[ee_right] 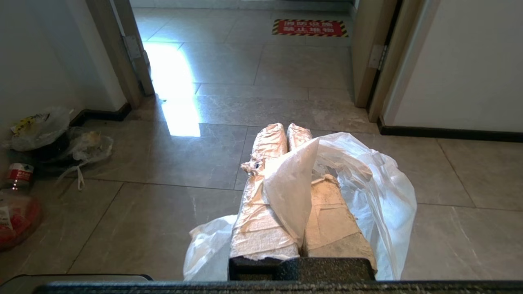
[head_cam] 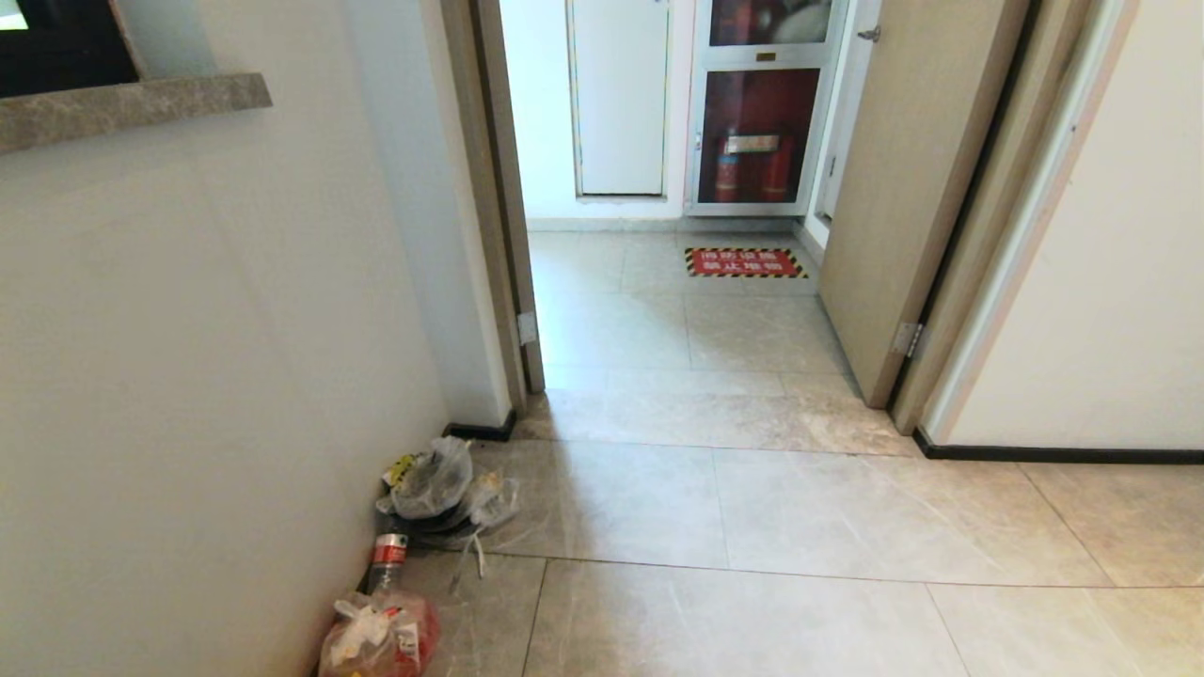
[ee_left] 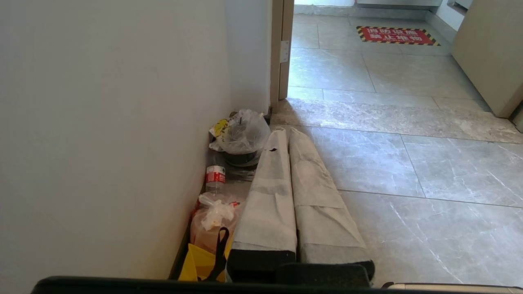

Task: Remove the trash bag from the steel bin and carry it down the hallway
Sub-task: Put the trash bag at the door

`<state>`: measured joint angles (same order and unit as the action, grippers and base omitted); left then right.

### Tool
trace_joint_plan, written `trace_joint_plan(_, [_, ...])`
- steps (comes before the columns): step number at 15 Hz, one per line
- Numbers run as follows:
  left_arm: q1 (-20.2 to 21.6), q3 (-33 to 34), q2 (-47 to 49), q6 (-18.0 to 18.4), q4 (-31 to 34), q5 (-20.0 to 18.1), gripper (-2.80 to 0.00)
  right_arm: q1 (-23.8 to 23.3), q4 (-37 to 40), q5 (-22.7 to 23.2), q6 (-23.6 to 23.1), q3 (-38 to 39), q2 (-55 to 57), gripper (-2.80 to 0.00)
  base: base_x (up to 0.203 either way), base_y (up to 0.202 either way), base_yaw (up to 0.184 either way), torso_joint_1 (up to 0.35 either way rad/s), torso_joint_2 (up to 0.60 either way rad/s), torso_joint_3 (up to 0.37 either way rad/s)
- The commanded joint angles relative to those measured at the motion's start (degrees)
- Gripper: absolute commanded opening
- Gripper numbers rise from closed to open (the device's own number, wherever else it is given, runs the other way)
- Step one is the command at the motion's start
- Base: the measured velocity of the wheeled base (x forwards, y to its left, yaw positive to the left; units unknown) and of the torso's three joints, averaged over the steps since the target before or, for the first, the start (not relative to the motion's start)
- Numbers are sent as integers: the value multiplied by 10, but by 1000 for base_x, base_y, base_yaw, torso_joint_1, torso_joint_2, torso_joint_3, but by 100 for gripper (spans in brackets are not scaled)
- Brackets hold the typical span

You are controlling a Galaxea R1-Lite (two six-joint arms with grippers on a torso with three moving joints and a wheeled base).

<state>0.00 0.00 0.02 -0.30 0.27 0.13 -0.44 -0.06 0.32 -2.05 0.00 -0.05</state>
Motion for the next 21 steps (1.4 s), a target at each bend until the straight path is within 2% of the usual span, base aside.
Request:
trace_joint_plan(1, [0,0,0,0,0,0,-280,0,0,0,1,0,0,-280,0,0,0,0,0,0])
trace_joint_plan(14, [0,0,0,0,0,0,-280,0,2,0,-2,0,0,-280,0,2,-3,0,0,0])
trace_joint_plan(21, [0,0,0,0,0,0,-280,0,2,0,-1,0,0,-280,1,9,-158,2,3,3])
